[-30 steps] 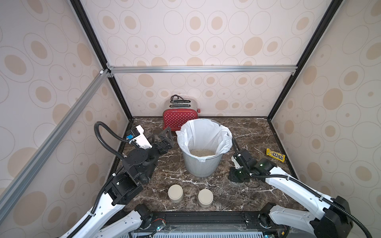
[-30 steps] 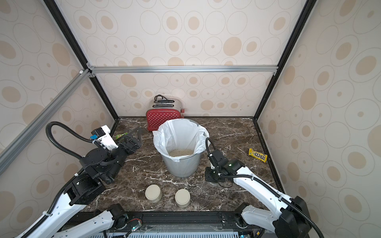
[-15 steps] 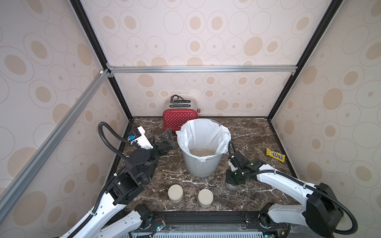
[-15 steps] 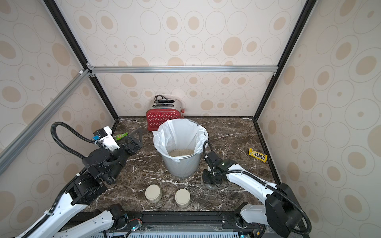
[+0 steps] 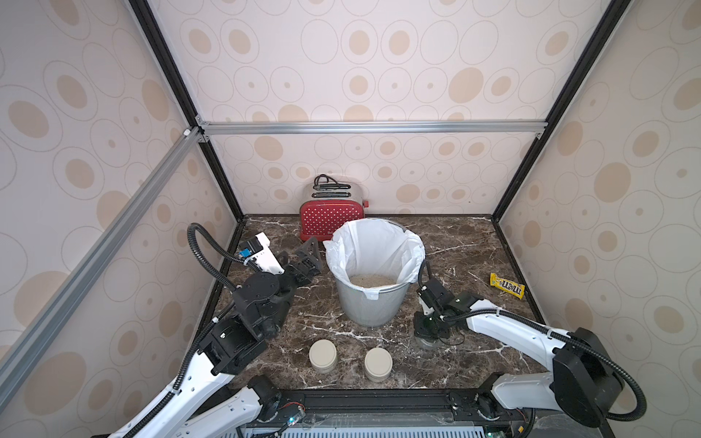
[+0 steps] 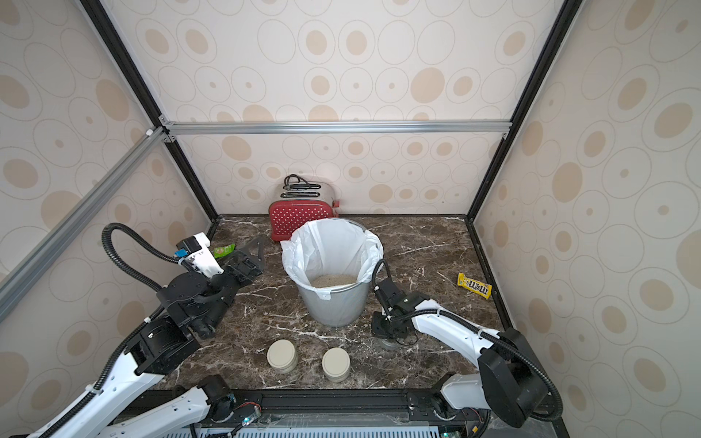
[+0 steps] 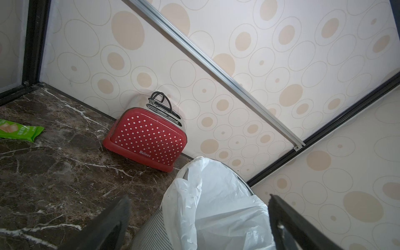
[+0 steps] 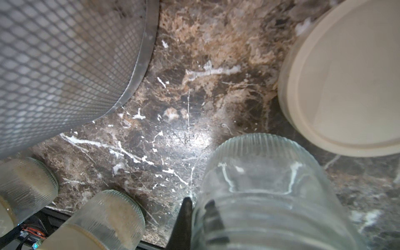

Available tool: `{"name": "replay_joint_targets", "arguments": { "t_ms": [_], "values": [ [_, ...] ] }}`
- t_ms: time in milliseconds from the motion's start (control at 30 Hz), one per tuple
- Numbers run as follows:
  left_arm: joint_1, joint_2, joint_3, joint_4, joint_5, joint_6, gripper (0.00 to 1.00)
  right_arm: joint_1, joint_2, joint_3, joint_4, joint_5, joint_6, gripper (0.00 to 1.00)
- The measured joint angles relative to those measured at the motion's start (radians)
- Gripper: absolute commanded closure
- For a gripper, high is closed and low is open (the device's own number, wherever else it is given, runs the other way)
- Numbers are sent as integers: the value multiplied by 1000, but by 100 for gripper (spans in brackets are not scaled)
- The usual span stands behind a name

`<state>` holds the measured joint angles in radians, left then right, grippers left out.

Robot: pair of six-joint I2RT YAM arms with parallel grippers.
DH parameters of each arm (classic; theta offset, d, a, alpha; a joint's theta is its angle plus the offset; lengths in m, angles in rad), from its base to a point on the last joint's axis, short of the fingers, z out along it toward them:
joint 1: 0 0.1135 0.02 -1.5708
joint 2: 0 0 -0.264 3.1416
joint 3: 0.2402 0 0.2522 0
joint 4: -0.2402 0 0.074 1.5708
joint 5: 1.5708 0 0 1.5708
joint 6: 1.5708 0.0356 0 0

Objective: Empty moldy rice from jars
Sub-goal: Place the jar at the center of the board.

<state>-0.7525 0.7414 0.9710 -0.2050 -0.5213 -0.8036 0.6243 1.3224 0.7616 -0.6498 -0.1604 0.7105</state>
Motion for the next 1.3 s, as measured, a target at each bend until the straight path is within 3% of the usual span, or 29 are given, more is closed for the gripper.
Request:
{"name": "replay_joint_targets", "arguments": {
  "t_ms": [267, 467, 700, 1000, 1167, 1300],
  "values": [
    [0, -9, -14, 0, -1, -5, 1, 0, 9, 4, -26, 20, -1, 62],
    [0, -14, -18, -3, -2, -8, 1, 0, -24, 59, -119, 56, -4, 56],
    [0, -13, -21, -2, -2, -9, 1, 1, -169, 176, -203, 123, -25, 50],
    [0, -10, -25, -2, -4, -9, 1, 5, -335, 140, -255, 130, -74, 35],
    [0, -10, -27, -3, -9, -9, 1, 78, -468, 84, -231, 104, -136, 17],
    [0, -1, -27, -2, -14, -9, 1, 213, -548, 55, -201, 116, -174, 5]
  ]
}}
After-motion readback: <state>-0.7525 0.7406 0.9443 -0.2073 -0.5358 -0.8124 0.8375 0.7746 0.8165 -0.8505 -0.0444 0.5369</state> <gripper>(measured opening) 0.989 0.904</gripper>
